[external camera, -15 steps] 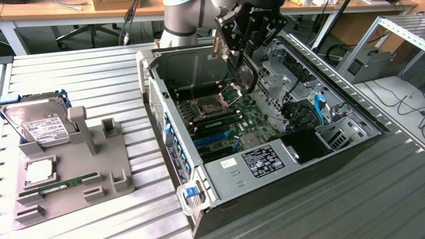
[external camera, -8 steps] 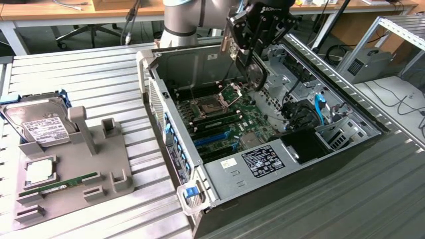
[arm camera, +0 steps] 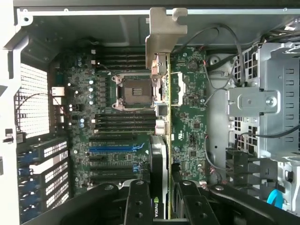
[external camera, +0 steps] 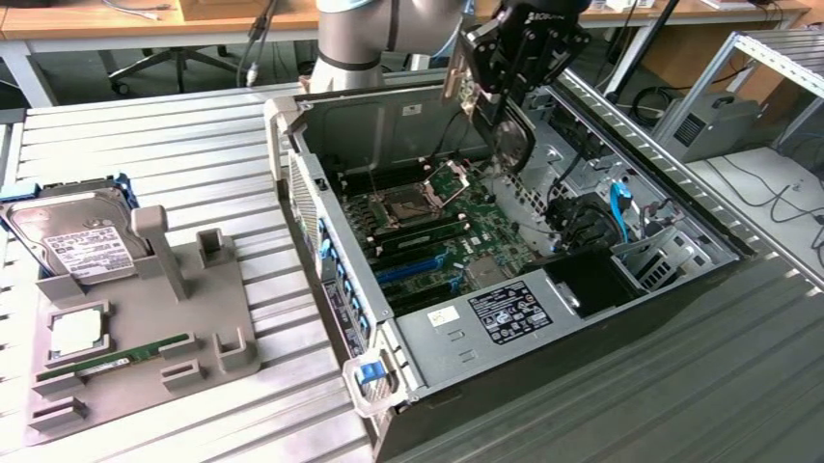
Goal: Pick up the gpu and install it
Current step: 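Pick up the gpu and move the gpu toward the slot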
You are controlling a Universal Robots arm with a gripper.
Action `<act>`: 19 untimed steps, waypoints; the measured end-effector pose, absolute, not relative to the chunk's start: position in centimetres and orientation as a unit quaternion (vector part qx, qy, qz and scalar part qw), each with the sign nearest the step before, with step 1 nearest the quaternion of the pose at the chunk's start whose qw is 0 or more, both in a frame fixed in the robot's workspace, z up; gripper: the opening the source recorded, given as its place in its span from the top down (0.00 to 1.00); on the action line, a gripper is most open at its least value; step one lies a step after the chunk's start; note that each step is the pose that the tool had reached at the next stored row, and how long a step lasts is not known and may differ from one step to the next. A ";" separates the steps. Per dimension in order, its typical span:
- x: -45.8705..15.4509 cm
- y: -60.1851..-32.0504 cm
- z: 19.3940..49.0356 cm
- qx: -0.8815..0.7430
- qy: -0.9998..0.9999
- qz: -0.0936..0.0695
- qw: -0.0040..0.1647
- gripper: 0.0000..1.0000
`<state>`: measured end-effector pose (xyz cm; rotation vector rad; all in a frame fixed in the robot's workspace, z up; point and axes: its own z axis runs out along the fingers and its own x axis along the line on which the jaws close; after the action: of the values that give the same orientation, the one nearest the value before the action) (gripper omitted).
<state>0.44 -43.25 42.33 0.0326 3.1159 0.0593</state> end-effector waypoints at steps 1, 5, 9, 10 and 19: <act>0.6 -43.2 42.3 0.010 1.000 0.019 0.013 0.73; 1.0 -43.2 42.3 0.011 1.000 0.019 0.012 0.73; 1.3 -43.2 42.3 0.010 1.000 0.019 0.012 0.73; 1.4 -43.2 42.3 0.010 1.000 0.019 0.012 0.73; 3.1 -43.2 42.3 0.010 1.000 0.019 0.012 0.73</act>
<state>3.10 -43.23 42.33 0.0326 3.1159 0.0592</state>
